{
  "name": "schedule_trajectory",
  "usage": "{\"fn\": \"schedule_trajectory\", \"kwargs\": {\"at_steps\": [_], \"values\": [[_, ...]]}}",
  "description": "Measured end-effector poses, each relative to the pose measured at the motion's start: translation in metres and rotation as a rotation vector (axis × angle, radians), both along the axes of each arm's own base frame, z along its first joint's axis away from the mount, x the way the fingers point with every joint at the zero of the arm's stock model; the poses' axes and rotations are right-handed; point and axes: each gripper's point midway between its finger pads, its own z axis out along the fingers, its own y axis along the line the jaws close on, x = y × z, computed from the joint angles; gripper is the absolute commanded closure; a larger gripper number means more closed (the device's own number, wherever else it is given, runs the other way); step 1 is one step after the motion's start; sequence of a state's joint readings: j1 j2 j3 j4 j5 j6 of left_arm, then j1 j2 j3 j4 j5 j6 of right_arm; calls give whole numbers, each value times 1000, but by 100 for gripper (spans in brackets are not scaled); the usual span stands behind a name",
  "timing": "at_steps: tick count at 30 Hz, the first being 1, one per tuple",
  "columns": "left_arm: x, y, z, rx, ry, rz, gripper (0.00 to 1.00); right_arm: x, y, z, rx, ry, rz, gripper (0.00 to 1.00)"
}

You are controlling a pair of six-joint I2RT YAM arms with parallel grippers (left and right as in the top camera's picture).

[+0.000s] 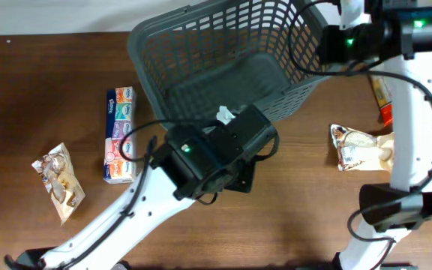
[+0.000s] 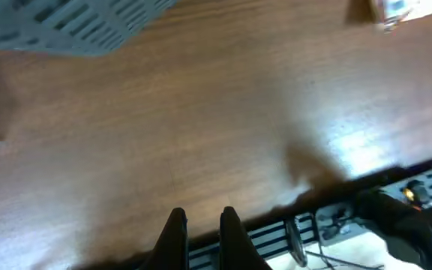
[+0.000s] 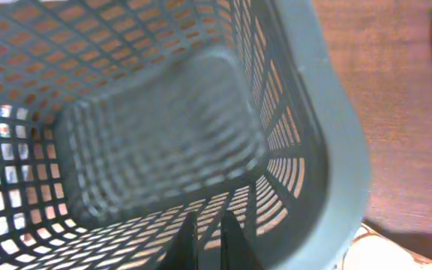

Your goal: Pack container

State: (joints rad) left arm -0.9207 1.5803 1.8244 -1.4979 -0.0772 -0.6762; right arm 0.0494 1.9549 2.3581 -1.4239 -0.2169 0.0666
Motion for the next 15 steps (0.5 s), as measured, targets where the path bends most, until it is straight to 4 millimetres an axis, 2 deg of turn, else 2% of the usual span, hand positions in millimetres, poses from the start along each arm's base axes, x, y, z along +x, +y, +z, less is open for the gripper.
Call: {"fn": "schedule_trajectory", "kwargs": {"at_steps": [4,15], "values": [[0,5,-11,36,12,14,98,5,-1,-12,-7,28,-3,96],[14,8,-9,54,-61,49,98,5,-7,-21,-47,52,-11,96]]}}
